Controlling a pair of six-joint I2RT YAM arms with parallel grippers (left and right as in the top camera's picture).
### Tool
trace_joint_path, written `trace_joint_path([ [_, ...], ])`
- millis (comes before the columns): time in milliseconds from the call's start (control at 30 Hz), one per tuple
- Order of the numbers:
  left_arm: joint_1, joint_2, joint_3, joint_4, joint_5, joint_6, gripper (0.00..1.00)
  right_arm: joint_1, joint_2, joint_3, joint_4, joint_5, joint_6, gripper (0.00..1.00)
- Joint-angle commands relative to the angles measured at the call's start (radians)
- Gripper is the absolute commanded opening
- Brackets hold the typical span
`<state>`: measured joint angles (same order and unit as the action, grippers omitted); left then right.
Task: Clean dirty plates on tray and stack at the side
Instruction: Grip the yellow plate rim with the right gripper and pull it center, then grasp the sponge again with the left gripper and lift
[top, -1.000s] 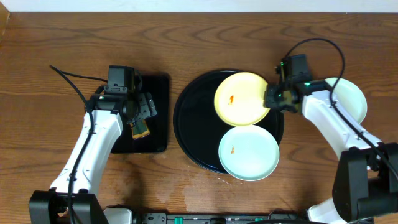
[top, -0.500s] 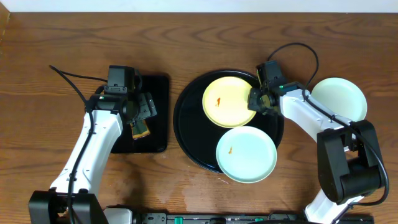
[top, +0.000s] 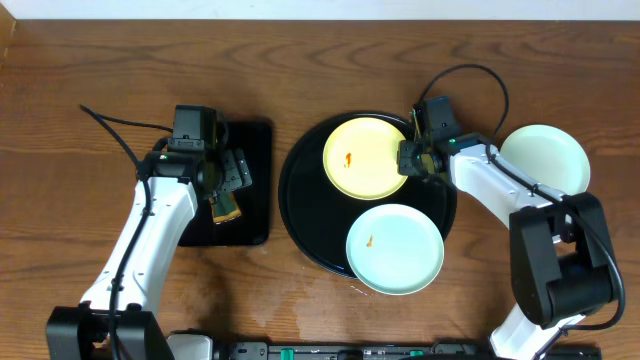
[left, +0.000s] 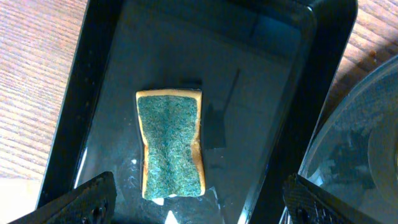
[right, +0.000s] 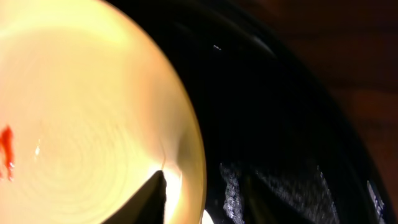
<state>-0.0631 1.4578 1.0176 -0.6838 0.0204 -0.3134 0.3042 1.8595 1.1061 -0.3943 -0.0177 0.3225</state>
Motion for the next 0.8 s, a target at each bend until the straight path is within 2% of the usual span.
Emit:
trace_joint_path([
  [0,0.0,-0.001,0.002,-0.003,-0.001,0.002,0.87,-0.011,0.035,-0.011,0.023,0.017,-0.133,0.3],
  [233,0.0,-0.001,0.002,-0.003,-0.001,0.002,0.87,-0.014,0.069,-0.011,0.035,-0.018,-0.134,0.02],
  [367,0.0,-0.001,0.002,-0.004,-0.002,0.002,0.87,-0.011,0.074,-0.011,-0.004,-0.012,-0.036,0.01],
  [633,-0.019,0.034,-0.002,-0.003,-0.002,0.003,0.84,-0.009,0.073,-0.011,-0.077,-0.013,0.06,0.01],
  [767,-0.028,0.106,-0.002,0.005,-0.065,0.002,0.68,-0.008,0.073,-0.011,-0.099,-0.013,0.058,0.01],
])
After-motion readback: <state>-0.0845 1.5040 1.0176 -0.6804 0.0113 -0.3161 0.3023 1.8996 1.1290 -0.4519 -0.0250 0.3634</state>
